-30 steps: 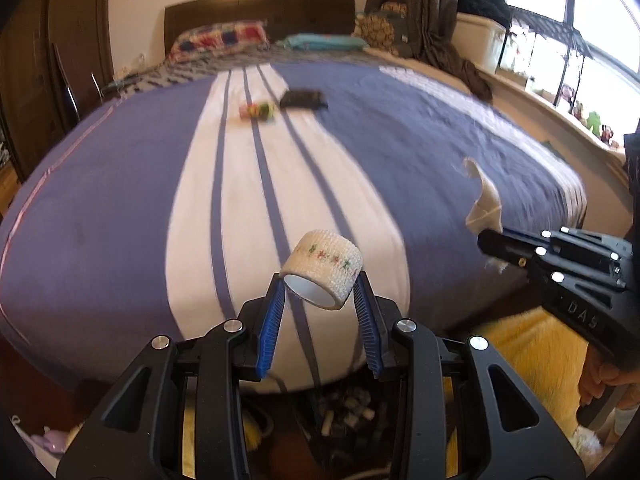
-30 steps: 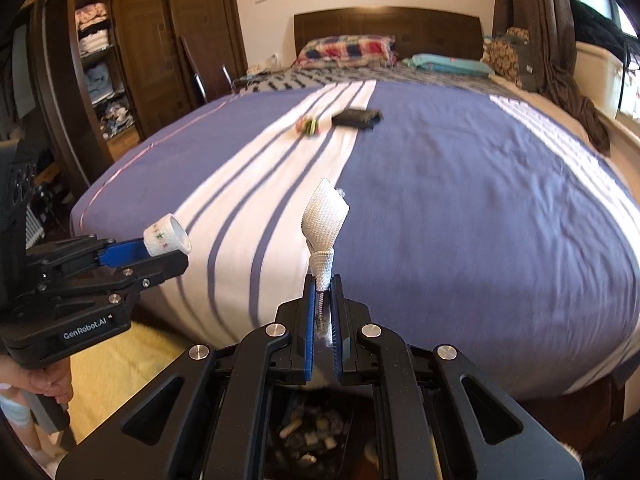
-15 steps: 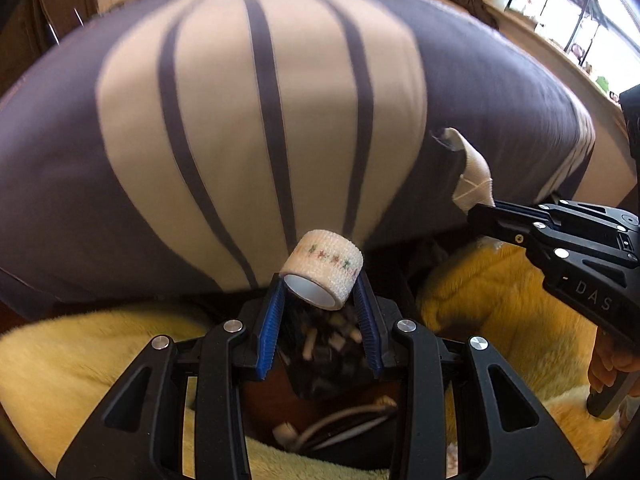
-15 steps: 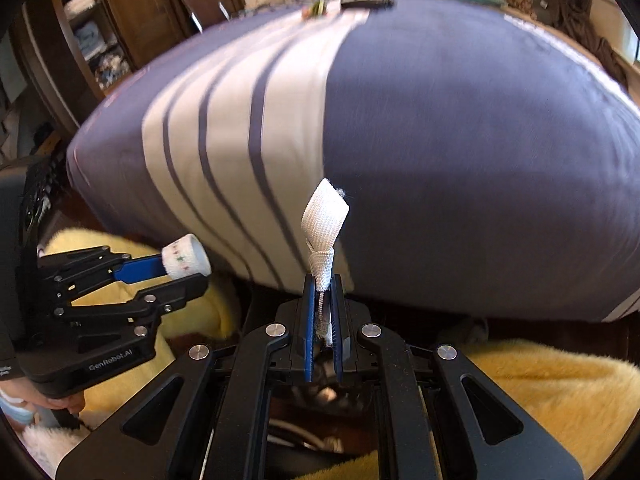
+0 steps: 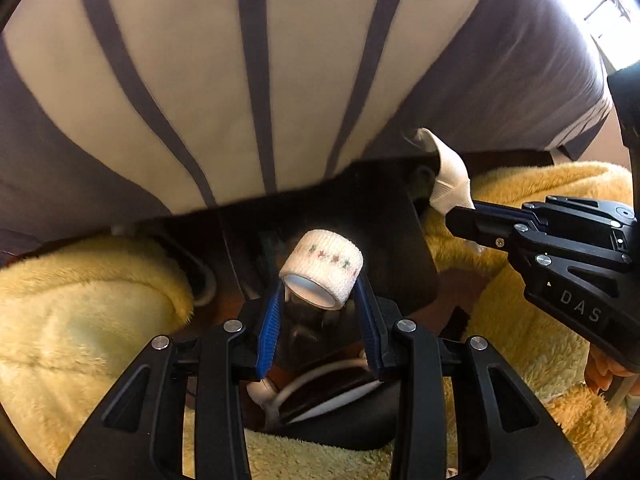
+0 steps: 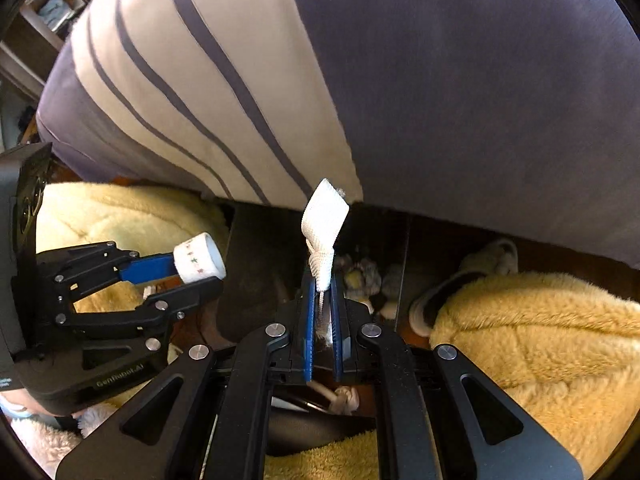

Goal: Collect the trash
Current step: 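Carry the tape roll and cloth strip to the bin and open both tools, then move both tools back above the hair ties and black box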

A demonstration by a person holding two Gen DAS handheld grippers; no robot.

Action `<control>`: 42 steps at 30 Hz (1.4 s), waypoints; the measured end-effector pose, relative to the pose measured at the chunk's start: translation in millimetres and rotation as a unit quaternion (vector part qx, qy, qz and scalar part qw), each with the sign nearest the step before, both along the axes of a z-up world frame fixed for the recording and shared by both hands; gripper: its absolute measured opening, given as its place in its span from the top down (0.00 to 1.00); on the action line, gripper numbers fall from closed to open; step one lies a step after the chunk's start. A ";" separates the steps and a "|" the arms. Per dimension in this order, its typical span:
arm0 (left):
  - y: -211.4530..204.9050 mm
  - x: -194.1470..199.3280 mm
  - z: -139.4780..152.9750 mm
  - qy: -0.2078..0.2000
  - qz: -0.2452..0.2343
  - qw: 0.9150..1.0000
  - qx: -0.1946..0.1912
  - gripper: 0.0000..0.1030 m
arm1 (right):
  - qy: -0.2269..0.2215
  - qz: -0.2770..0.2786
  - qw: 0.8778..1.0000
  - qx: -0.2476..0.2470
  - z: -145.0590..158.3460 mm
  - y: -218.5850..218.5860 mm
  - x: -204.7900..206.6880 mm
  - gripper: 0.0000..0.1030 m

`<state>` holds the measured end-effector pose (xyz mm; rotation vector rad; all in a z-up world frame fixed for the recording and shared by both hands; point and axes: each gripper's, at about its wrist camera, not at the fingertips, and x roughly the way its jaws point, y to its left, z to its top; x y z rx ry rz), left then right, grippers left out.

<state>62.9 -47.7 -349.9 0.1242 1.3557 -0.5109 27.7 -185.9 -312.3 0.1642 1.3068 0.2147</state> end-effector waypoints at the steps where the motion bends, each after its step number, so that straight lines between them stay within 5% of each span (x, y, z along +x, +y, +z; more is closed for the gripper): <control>1: -0.7 0.6 -3.8 0.007 -0.001 1.000 0.000 0.67 | 0.008 0.001 1.000 0.000 -4.3 1.6 1.1 0.92; 9: 2.5 -1.6 -14.4 0.030 -0.004 1.000 -0.001 0.61 | 0.017 -0.008 1.000 0.002 -9.7 0.7 7.4 0.89; 13: 3.8 -1.5 -12.1 0.017 0.006 1.000 0.006 0.40 | 0.013 -0.026 1.000 0.000 -6.3 -6.8 11.8 0.89; 14: 5.8 -1.2 -8.8 0.011 0.009 1.000 0.007 0.37 | 0.011 -0.030 1.000 0.000 -4.4 -8.8 12.6 0.85; 16: 8.8 -0.2 -0.1 -0.005 0.017 1.000 0.010 0.29 | 0.000 -0.040 0.999 -0.003 1.7 -12.8 12.6 0.55; 17: 10.6 0.4 6.1 -0.017 0.020 1.000 0.014 0.26 | -0.013 -0.047 0.999 -0.005 8.1 -15.5 11.4 0.33; 21: 21.3 4.0 30.6 -0.062 0.024 0.998 0.015 0.16 | -0.060 -0.066 0.996 -0.019 33.9 -26.1 9.2 0.20; 27: 30.6 4.6 84.1 -0.122 0.031 0.992 -0.005 0.16 | -0.139 -0.086 0.986 -0.041 87.0 -43.3 7.1 0.12; 32: 42.9 22.6 146.9 -0.198 0.053 0.978 -0.025 0.13 | -0.221 -0.083 0.969 -0.065 145.8 -56.5 18.8 0.07; 37: 40.8 58.3 195.3 -0.265 0.058 0.962 -0.010 0.12 | -0.259 -0.080 0.960 -0.073 182.1 -67.3 55.5 0.07; 42: 36.0 107.7 209.3 -0.269 0.077 0.960 -0.019 0.12 | -0.257 -0.090 0.960 -0.069 189.8 -78.4 107.5 0.07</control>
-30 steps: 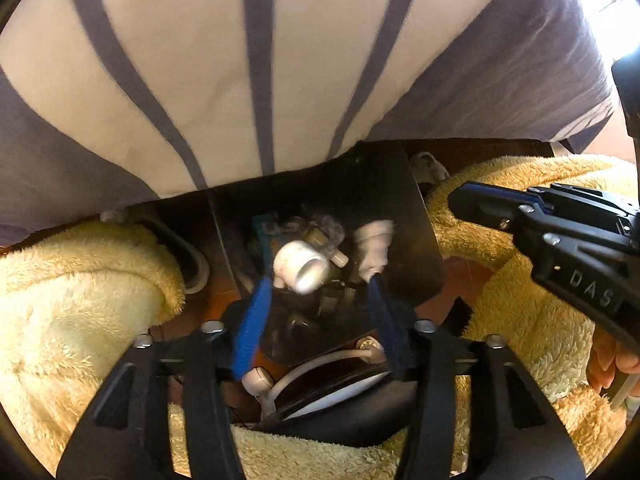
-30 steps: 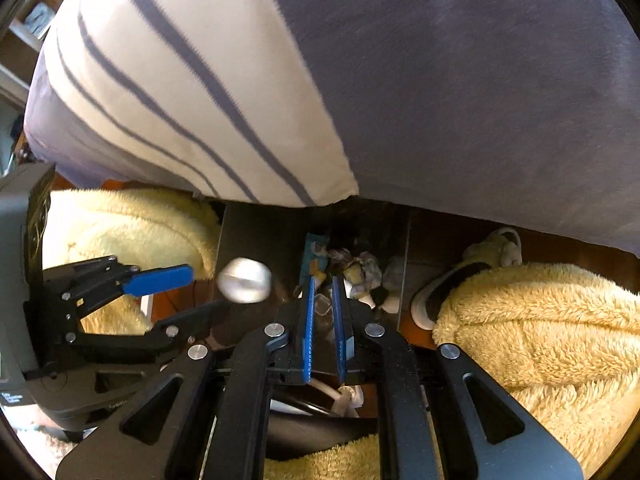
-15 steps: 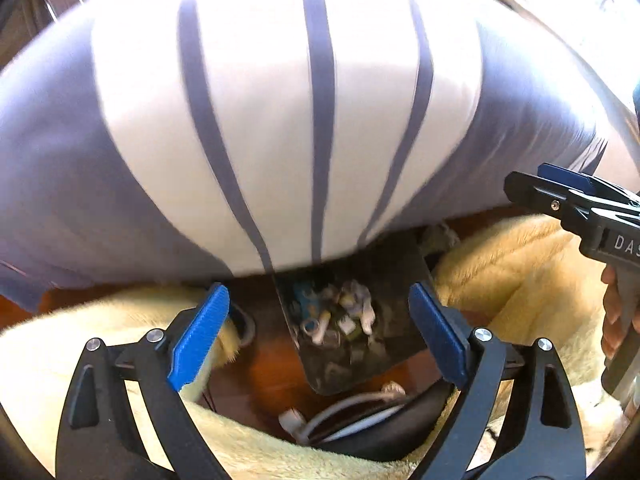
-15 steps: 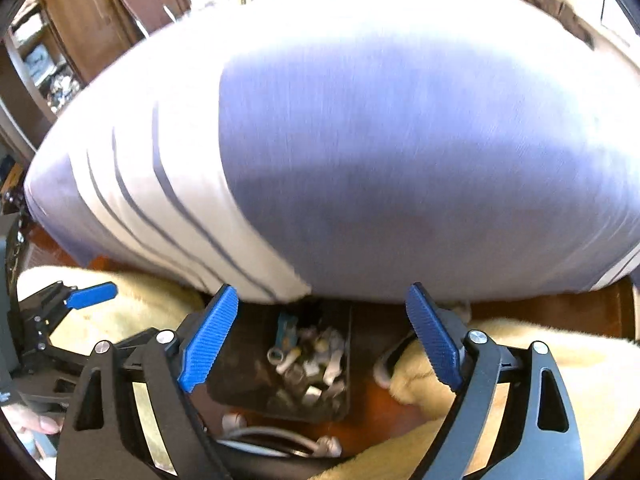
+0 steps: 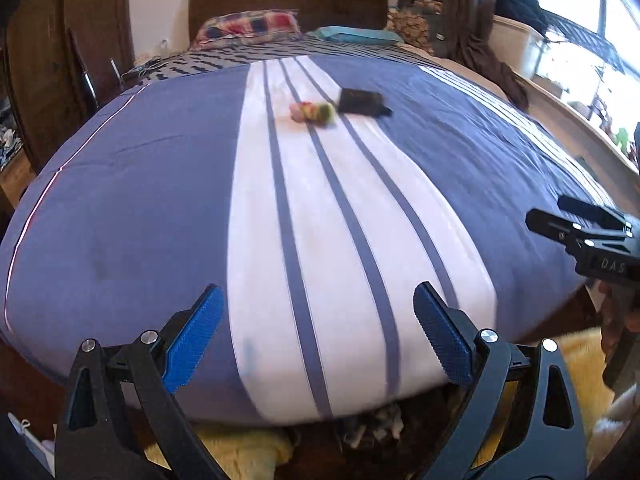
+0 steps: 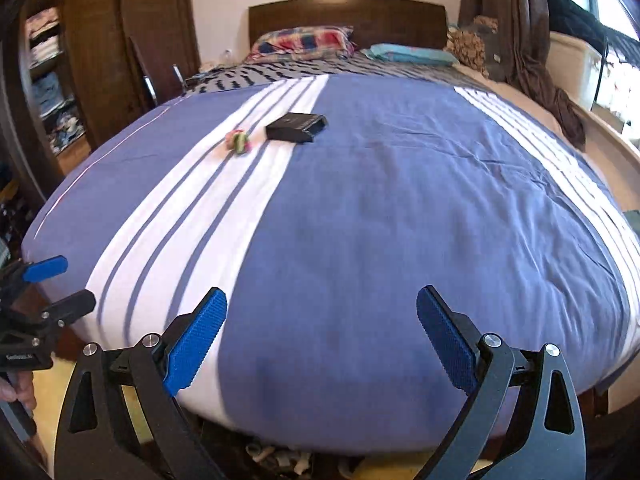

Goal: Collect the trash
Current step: 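Move both tools back above the hair ties and black box, then grasp the colourful hair ties with the left tool while the right tool grasps the black box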

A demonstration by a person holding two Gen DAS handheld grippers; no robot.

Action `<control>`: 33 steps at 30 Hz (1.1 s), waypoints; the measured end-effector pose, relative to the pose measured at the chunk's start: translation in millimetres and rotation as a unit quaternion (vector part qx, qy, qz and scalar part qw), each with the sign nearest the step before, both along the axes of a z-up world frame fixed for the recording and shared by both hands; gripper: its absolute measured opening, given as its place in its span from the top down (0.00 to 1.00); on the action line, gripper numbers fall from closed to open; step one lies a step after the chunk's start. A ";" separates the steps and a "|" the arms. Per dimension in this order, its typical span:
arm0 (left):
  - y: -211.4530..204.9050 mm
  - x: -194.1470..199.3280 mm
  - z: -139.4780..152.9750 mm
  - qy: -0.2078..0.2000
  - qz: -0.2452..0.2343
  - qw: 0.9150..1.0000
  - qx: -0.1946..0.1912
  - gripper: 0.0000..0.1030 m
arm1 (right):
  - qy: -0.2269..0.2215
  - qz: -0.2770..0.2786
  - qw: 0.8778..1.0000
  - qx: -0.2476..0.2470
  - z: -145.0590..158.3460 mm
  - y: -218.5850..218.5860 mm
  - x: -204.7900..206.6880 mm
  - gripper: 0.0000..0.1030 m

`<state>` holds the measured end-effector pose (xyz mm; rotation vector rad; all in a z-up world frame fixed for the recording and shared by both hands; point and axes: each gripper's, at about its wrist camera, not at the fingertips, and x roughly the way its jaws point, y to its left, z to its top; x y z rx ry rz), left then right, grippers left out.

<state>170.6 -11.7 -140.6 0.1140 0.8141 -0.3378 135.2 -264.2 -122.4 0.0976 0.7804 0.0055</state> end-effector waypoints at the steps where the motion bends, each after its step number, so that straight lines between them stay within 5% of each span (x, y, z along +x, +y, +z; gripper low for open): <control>1: -2.7 11.9 1.0 0.000 -0.001 1.000 -0.001 0.12 | 0.004 -0.003 1.000 0.005 -0.7 -4.9 11.6 0.07; 6: -22.8 71.5 5.6 -0.005 -0.001 1.000 -0.001 0.13 | 0.008 -0.019 1.000 -0.010 -1.2 -8.9 61.8 0.07; 15: -61.2 158.3 1.5 -0.001 -0.012 1.000 -0.005 0.31 | 0.008 -0.032 0.999 -0.026 0.6 -15.3 137.7 0.07; 18: -70.7 182.7 -0.7 0.005 -0.009 1.000 -0.010 0.45 | 0.006 -0.037 0.999 -0.026 2.5 -19.0 155.7 0.07; 25: -93.8 231.2 -14.4 0.012 0.001 1.000 0.014 0.46 | 0.002 -0.034 0.999 0.010 5.8 -21.6 196.4 0.07; 28: -96.4 244.1 -20.4 0.026 -0.002 1.000 0.016 0.67 | -0.001 -0.029 0.999 0.014 8.4 -12.9 214.0 0.07; 33: -81.4 251.5 -18.8 0.020 -0.001 1.000 0.015 0.77 | 0.013 -0.027 0.999 0.026 5.3 6.5 254.4 0.07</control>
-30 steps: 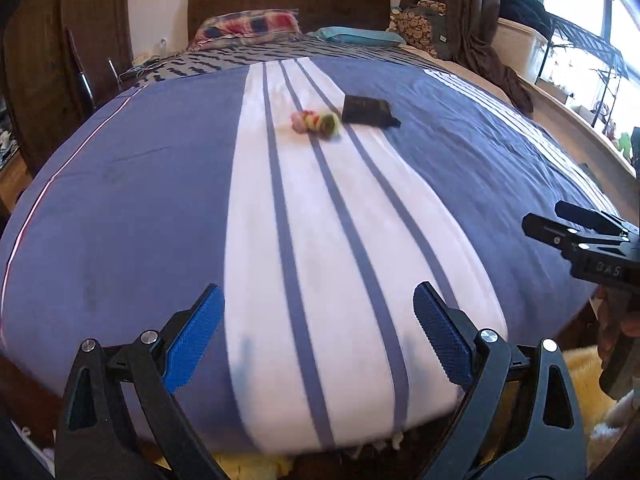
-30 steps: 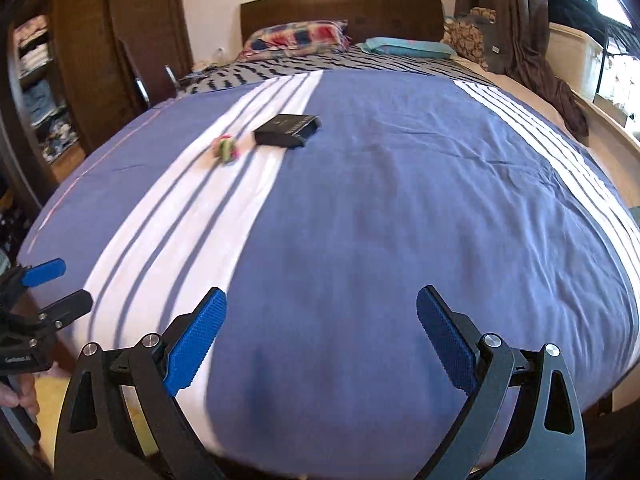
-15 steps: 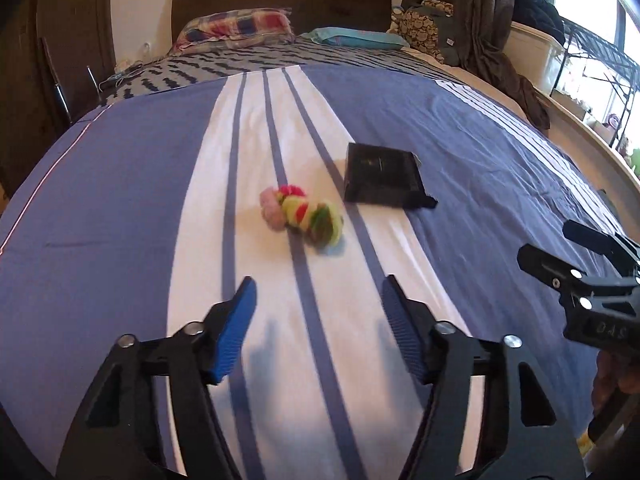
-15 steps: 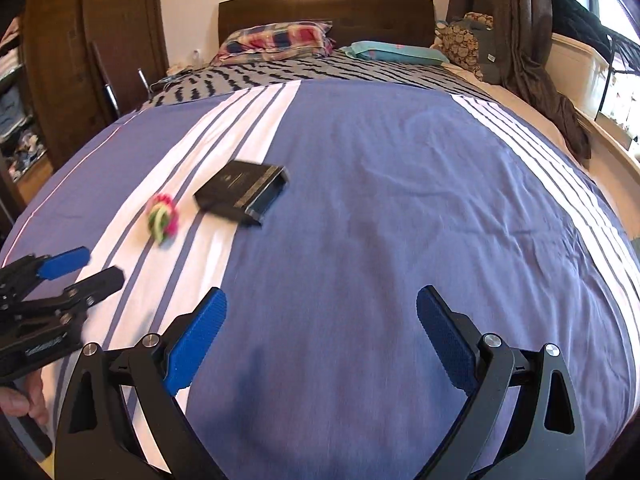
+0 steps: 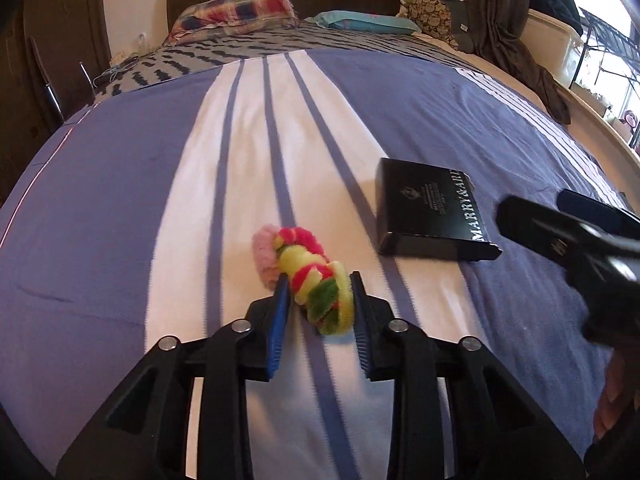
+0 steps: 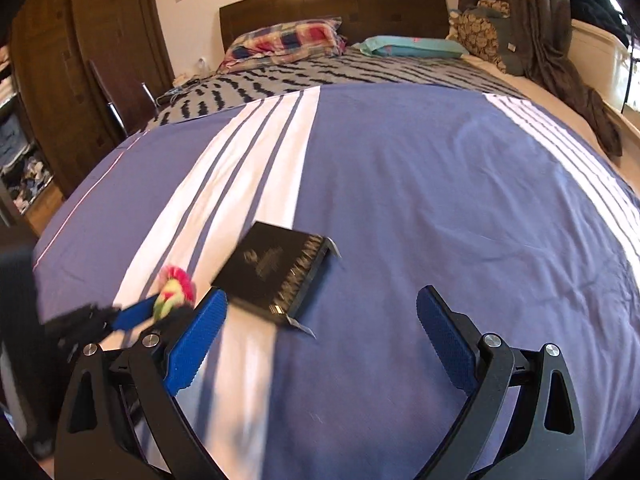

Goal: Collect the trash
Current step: 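Grasp the colourful hair ties with the left tool while the right tool grasps the black box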

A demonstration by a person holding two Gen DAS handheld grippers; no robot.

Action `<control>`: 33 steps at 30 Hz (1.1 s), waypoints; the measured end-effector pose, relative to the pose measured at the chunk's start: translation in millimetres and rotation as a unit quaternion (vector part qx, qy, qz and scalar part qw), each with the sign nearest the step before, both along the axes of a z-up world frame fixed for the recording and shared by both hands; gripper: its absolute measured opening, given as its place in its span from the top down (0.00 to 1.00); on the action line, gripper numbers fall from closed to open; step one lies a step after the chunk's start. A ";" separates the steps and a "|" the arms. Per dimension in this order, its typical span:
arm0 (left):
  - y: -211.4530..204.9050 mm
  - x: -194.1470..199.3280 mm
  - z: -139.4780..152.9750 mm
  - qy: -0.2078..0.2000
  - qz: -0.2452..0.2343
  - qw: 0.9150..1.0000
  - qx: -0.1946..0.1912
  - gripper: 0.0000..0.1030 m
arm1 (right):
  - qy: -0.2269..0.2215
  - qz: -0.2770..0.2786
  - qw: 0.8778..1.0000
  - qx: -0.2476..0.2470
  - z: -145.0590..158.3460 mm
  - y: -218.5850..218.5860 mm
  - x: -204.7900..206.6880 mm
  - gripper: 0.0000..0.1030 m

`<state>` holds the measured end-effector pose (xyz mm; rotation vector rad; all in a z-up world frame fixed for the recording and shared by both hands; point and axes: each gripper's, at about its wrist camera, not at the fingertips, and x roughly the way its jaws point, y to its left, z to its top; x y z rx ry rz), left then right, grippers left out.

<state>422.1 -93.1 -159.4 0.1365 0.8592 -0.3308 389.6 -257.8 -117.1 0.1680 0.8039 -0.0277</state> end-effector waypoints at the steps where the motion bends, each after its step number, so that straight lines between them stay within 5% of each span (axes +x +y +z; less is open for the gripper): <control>1: 3.7 0.8 1.0 -0.003 0.003 1.000 0.003 0.80 | 0.002 -0.001 1.000 -0.001 -1.5 3.1 5.0 0.07; 11: 39.8 -3.1 7.3 -0.015 0.011 1.000 0.012 0.81 | 0.064 -0.036 0.997 -0.027 -30.9 41.7 66.2 0.08; 13: 42.3 -6.8 10.1 -0.017 0.011 1.000 0.010 0.81 | 0.070 -0.041 0.996 -0.043 -35.6 46.9 68.9 0.14; 14: 43.4 -9.0 10.8 -0.019 0.011 1.000 0.009 0.81 | 0.070 -0.044 0.995 -0.054 -37.0 49.0 68.0 0.28; 16: 44.7 -15.5 14.3 -0.022 0.012 1.000 0.008 0.81 | 0.068 -0.037 0.996 -0.054 -36.6 49.0 63.5 0.28; 21: 46.9 -39.5 25.9 -0.026 0.011 1.000 0.000 0.81 | 0.055 -0.006 0.997 -0.044 -23.1 45.3 31.0 0.29; 33: 32.2 -149.7 78.6 -0.082 -0.013 0.996 -0.024 0.81 | -0.048 0.017 0.997 -0.051 56.8 19.1 -133.8 0.29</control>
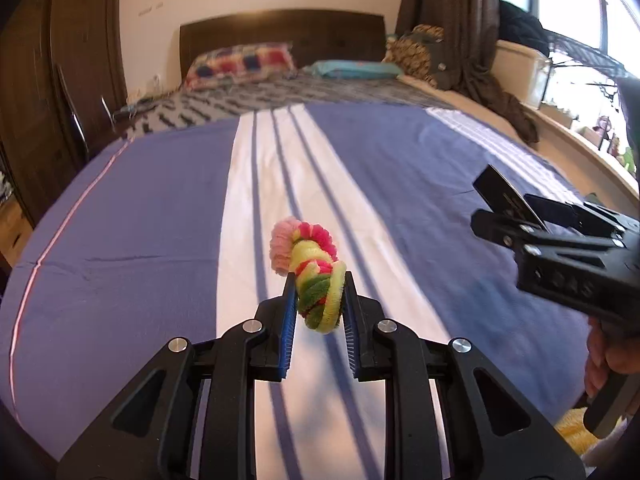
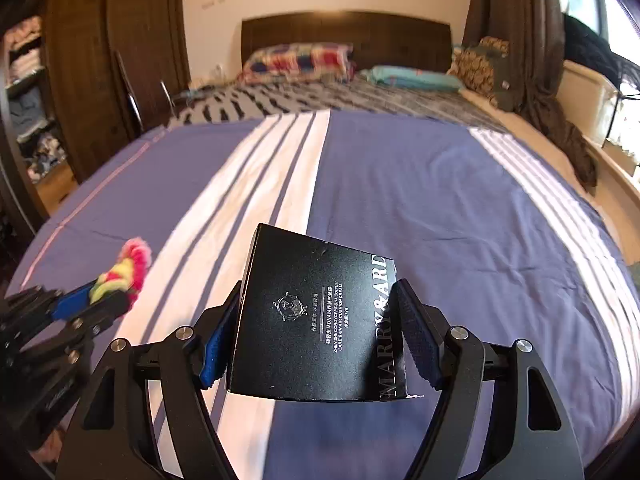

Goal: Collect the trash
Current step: 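Grasp the colourful hair ties with the left tool while the right tool grasps the black box, then carry the hair ties and black box to the bin and open both tools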

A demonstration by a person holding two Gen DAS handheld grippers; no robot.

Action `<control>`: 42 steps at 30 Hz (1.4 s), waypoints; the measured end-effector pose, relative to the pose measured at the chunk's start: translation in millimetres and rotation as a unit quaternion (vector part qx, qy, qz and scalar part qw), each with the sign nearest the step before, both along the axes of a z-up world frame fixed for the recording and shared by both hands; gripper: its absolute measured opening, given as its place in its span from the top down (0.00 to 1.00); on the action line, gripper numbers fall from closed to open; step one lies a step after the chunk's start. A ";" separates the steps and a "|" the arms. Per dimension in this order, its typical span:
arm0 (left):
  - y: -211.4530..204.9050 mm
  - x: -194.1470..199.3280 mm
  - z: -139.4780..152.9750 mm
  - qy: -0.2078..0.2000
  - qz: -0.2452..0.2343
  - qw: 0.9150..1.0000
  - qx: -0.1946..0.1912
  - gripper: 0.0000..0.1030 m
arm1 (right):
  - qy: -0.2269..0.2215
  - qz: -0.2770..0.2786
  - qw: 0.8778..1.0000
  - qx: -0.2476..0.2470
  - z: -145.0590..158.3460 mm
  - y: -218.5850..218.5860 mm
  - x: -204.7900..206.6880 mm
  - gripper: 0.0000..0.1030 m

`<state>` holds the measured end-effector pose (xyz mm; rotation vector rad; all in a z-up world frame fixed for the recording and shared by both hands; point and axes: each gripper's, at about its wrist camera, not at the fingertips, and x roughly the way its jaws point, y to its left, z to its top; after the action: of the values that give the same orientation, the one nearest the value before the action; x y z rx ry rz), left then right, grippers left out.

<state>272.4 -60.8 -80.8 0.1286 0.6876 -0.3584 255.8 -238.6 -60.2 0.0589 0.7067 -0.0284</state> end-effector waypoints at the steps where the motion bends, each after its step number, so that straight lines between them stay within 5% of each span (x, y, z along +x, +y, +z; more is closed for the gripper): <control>1: -1.8 -12.0 4.8 -0.004 -0.004 1.000 -0.006 0.81 | -0.009 0.000 1.000 0.000 6.0 -2.5 -17.9 0.29; 10: -9.4 -119.8 11.5 -0.016 -0.039 0.999 -0.025 0.80 | -0.047 0.009 0.999 -0.001 23.7 -10.4 -133.6 0.29; 19: 2.2 -192.0 -15.4 -0.009 -0.039 0.999 -0.023 0.80 | -0.053 -0.009 0.998 0.026 -9.6 -9.0 -214.4 0.29; 31: 20.3 -235.8 -107.2 0.077 -0.033 0.996 -0.013 0.80 | 0.066 0.003 0.997 0.049 -105.2 9.4 -252.1 0.28; 42: 21.1 -230.6 -182.7 0.175 -0.043 0.984 0.007 0.80 | 0.141 0.020 0.987 0.076 -168.6 13.3 -247.7 0.28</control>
<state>41.8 -39.8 -263.5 0.1095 1.0341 -0.4654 8.1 -225.4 -228.9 0.1894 0.9920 0.0562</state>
